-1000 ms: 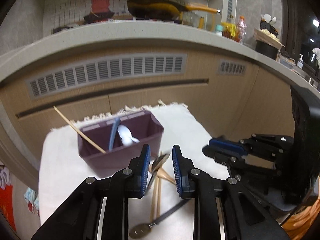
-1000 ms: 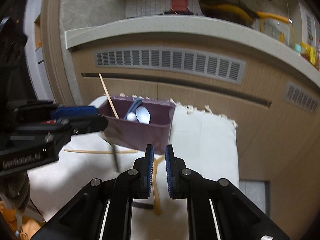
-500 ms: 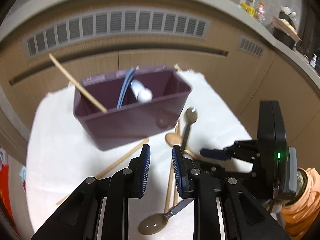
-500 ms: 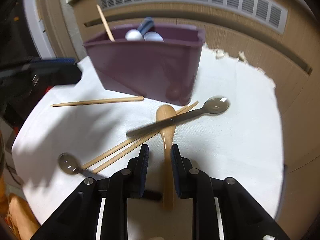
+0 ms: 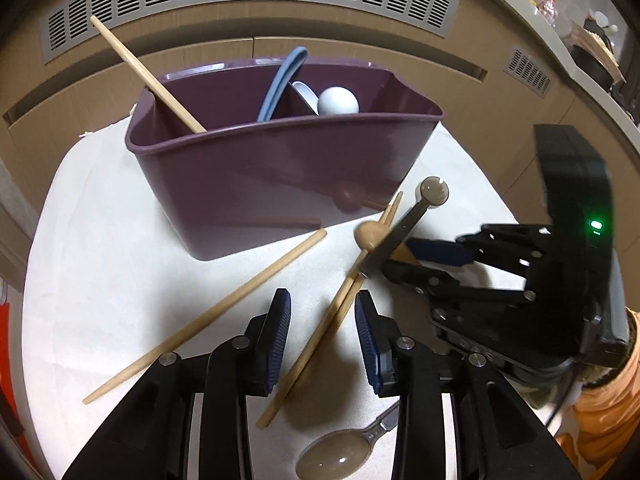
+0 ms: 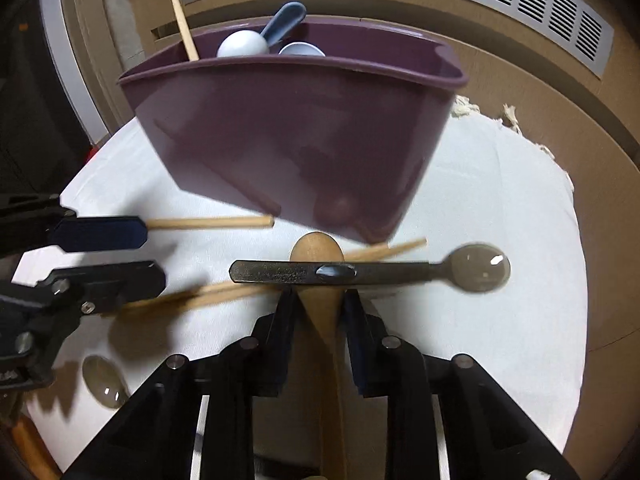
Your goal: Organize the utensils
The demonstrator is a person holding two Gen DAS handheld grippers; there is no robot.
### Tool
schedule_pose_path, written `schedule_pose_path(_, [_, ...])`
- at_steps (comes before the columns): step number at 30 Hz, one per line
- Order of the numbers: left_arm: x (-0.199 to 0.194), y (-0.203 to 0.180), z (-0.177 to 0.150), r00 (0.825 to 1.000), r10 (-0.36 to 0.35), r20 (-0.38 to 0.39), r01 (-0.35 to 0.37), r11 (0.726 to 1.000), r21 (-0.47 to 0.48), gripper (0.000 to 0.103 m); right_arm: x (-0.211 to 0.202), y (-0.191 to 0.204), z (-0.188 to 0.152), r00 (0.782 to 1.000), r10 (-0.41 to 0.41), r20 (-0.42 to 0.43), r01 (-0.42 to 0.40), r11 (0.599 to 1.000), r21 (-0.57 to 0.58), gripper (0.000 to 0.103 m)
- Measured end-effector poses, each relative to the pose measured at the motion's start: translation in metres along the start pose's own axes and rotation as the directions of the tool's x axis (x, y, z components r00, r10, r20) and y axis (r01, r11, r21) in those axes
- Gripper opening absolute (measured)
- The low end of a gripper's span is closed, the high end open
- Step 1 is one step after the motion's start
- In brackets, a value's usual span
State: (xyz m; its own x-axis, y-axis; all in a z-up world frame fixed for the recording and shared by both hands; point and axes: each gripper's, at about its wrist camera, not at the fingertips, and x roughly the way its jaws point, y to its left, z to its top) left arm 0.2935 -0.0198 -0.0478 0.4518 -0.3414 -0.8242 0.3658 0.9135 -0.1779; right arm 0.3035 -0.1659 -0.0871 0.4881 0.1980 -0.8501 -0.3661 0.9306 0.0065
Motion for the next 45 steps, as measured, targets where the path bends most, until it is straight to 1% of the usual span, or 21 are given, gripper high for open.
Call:
schedule_pose_path(5, [0.000, -0.009, 0.004, 1.000, -0.008, -0.006, 0.008, 1.000, 0.019, 0.038, -0.032, -0.012, -0.032, 0.997, 0.071, -0.010, -0.071, 0.997, 0.039, 0.023])
schedule_pose_path(9, [0.004, -0.026, 0.010, 1.000, -0.026, -0.017, 0.027, 0.998, 0.050, 0.041, -0.066, -0.033, -0.067, 0.997, 0.079, 0.005, -0.079, 0.994, 0.076, 0.023])
schedule_pose_path(13, [0.022, -0.064, 0.025, 0.992, -0.102, -0.077, 0.110, 0.988, 0.111, 0.042, -0.089, -0.050, -0.101, 0.998, 0.069, -0.001, -0.068, 0.990, 0.119, 0.023])
schedule_pose_path(14, [0.027, -0.074, 0.029, 0.989, -0.115, -0.091, 0.126, 0.984, 0.128, 0.048, -0.086, -0.052, -0.104, 0.998, 0.063, -0.004, -0.062, 0.990, 0.125, 0.023])
schedule_pose_path(15, [0.035, -0.091, 0.037, 0.983, -0.137, -0.124, 0.156, 0.976, 0.152, 0.061, -0.088, -0.054, -0.110, 0.998, 0.057, -0.002, -0.057, 0.990, 0.129, 0.023])
schedule_pose_path(16, [0.044, -0.103, 0.043, 0.977, -0.150, -0.153, 0.175, 0.970, 0.166, 0.066, -0.089, -0.056, -0.115, 0.998, 0.055, 0.001, -0.055, 0.990, 0.132, 0.023])
schedule_pose_path(17, [0.052, -0.113, 0.049, 0.975, -0.143, -0.169, 0.172, 0.971, 0.168, 0.068, -0.091, -0.057, -0.117, 0.999, 0.054, 0.004, -0.054, 0.989, 0.137, 0.023])
schedule_pose_path(19, [0.076, -0.133, 0.063, 0.977, -0.051, -0.208, 0.083, 0.985, 0.148, 0.068, -0.092, -0.061, -0.122, 0.999, 0.049, 0.012, -0.051, 0.987, 0.152, 0.023])
schedule_pose_path(20, [0.088, -0.138, 0.070, 0.975, -0.002, -0.224, 0.030, 0.992, 0.120, 0.068, -0.093, -0.063, -0.124, 0.999, 0.043, 0.016, -0.045, 0.986, 0.161, 0.023])
schedule_pose_path(21, [0.099, -0.141, 0.076, 0.971, 0.026, -0.239, -0.005, 0.996, 0.087, 0.068, -0.093, -0.065, -0.126, 0.999, 0.036, 0.018, -0.039, 0.985, 0.168, 0.023])
schedule_pose_path(23, [0.114, -0.143, 0.084, 0.964, 0.058, -0.259, -0.048, 0.998, 0.046, 0.068, -0.093, -0.068, -0.133, 1.000, 0.014, 0.023, -0.017, 0.984, 0.175, 0.023])
schedule_pose_path(25, [0.126, -0.146, 0.090, 0.961, 0.130, -0.244, -0.127, 0.992, 0.027, 0.068, -0.096, -0.070, -0.140, 0.999, -0.019, 0.036, 0.013, 0.984, 0.177, 0.023])
schedule_pose_path(27, [0.128, -0.146, 0.090, 0.962, 0.165, -0.218, -0.160, 0.986, 0.042, 0.068, -0.100, -0.073, -0.144, 0.998, -0.038, 0.052, 0.027, 0.983, 0.183, 0.023])
schedule_pose_path(29, [0.131, -0.149, 0.091, 0.963, 0.177, -0.203, -0.170, 0.984, 0.055, 0.068, -0.104, -0.080, -0.147, 0.997, -0.046, 0.062, 0.032, 0.978, 0.205, 0.023])
schedule_pose_path(32, [0.131, -0.150, 0.092, 0.964, 0.179, -0.196, -0.170, 0.983, 0.063, 0.065, -0.105, -0.090, -0.149, 0.996, -0.068, 0.064, 0.051, 0.970, 0.240, 0.023])
schedule_pose_path(34, [0.128, -0.153, 0.089, 0.968, 0.173, -0.180, -0.157, 0.983, 0.100, 0.055, -0.105, -0.095, -0.148, 0.995, -0.085, 0.059, 0.067, 0.964, 0.259, 0.023])
schedule_pose_path(35, [0.126, -0.155, 0.088, 0.969, 0.174, -0.174, -0.155, 0.981, 0.116, 0.043, -0.104, -0.098, -0.148, 0.994, -0.091, 0.055, 0.073, 0.960, 0.270, 0.023])
schedule_pose_path(36, [0.124, -0.158, 0.087, 0.970, 0.178, -0.166, -0.156, 0.978, 0.141, 0.035, -0.105, -0.100, -0.150, 0.994, -0.095, 0.055, 0.076, 0.958, 0.277, 0.023])
schedule_pose_path(39, [0.115, -0.167, 0.076, 0.973, 0.173, -0.150, -0.139, 0.967, 0.213, 0.035, -0.108, -0.101, -0.150, 0.993, -0.106, 0.054, 0.087, 0.955, 0.285, 0.023])
schedule_pose_path(41, [0.108, -0.168, 0.069, 0.976, 0.164, -0.140, -0.128, 0.963, 0.237, 0.035, -0.109, -0.100, -0.150, 0.992, -0.115, 0.055, 0.095, 0.955, 0.281, 0.023])
schedule_pose_path(45, [0.078, -0.166, 0.051, 0.989, 0.098, -0.114, -0.068, 0.966, 0.248, 0.034, -0.112, -0.100, -0.147, 0.991, -0.124, 0.057, 0.104, 0.956, 0.275, 0.023])
